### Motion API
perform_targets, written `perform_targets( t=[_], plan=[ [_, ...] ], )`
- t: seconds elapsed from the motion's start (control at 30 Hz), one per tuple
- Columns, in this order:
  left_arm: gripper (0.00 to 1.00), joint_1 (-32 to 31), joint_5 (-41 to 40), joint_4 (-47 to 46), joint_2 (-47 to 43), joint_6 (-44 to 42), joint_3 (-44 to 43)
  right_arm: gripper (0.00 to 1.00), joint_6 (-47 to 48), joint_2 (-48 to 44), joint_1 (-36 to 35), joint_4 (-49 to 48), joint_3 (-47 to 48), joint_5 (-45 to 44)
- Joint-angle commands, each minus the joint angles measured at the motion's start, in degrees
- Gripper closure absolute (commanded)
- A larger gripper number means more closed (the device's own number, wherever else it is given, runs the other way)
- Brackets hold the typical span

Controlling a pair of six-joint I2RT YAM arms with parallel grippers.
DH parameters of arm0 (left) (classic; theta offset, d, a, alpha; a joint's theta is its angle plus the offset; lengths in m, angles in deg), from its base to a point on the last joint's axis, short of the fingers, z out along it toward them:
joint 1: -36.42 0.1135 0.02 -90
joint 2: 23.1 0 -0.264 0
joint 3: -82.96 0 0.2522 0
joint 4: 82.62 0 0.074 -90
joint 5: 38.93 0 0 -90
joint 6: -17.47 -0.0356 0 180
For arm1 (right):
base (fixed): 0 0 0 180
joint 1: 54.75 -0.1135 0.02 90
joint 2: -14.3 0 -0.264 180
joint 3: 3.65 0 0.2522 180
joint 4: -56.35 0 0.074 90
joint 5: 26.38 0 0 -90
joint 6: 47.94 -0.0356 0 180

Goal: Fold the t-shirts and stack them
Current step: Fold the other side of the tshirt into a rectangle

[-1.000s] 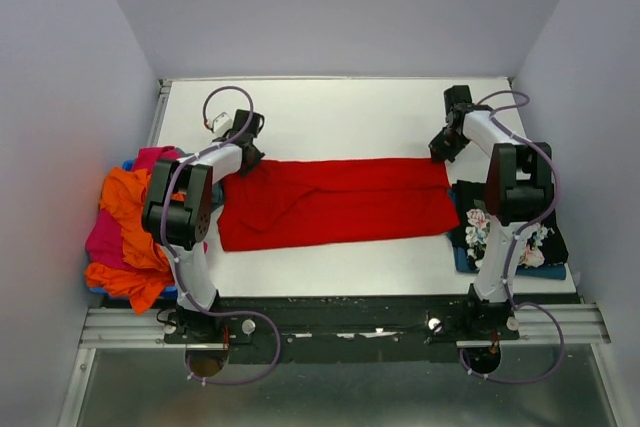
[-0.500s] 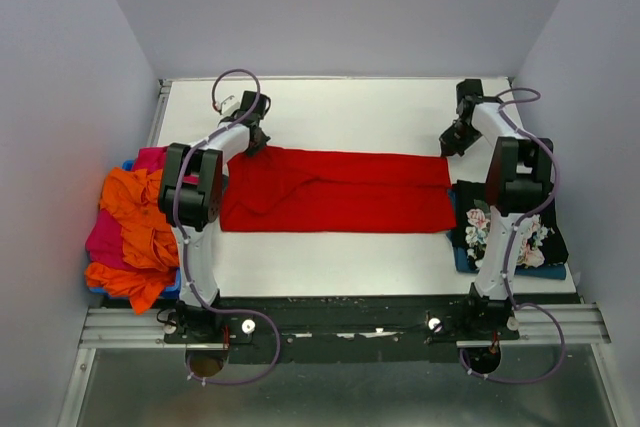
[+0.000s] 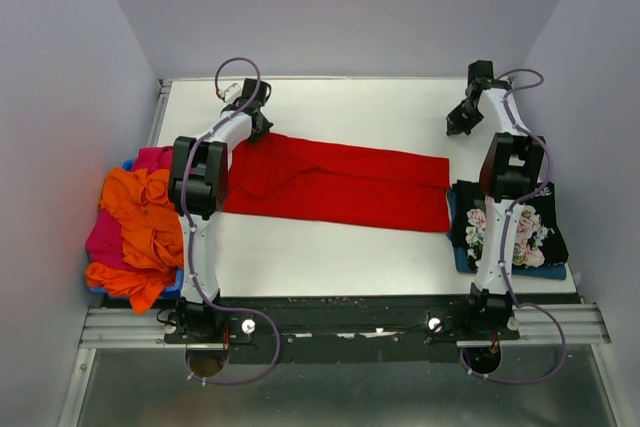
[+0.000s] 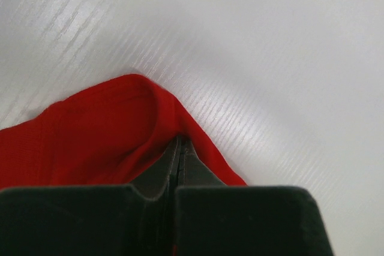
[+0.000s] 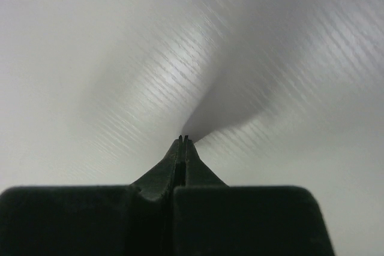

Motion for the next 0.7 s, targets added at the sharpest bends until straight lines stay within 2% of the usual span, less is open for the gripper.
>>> perform_targets(
  t=[0.0, 0.07, 0.17, 0.2, 0.47, 0.67],
  plan=[
    [1.00, 0.35, 1.67, 0.74, 2.78, 0.79, -1.54, 0.93, 4.80, 0.44, 1.18, 1.78, 3.51, 5.86],
    [1.00, 0.35, 0.27, 0.49, 1.29, 0.44, -0.67, 0.80, 5.34, -4.73, 1.09, -1.45, -2.70, 5.97],
    [1.00, 0.35, -0.35, -1.00, -1.35, -0.09, 1.97, 0.47, 5.95, -15.18, 1.09, -8.93, -16.58, 5.27],
    [1.00, 0.35, -0.35, -1.53, -2.23, -0.09, 2.67, 0.44, 6.56, -17.74, 1.18, -10.95, -20.80, 5.26],
    [1.00, 0.61, -0.45, -2.24, -5.05, -1.41, 4.53, 0.46, 12.55, -24.36, 1.00, -11.23, -32.43, 6.23],
    [1.00, 1.14, 0.70, -2.41, -5.22, -1.50, 5.31, 0.46, 13.51, -22.61, 0.92, -11.49, -35.34, 6.40]
  ],
)
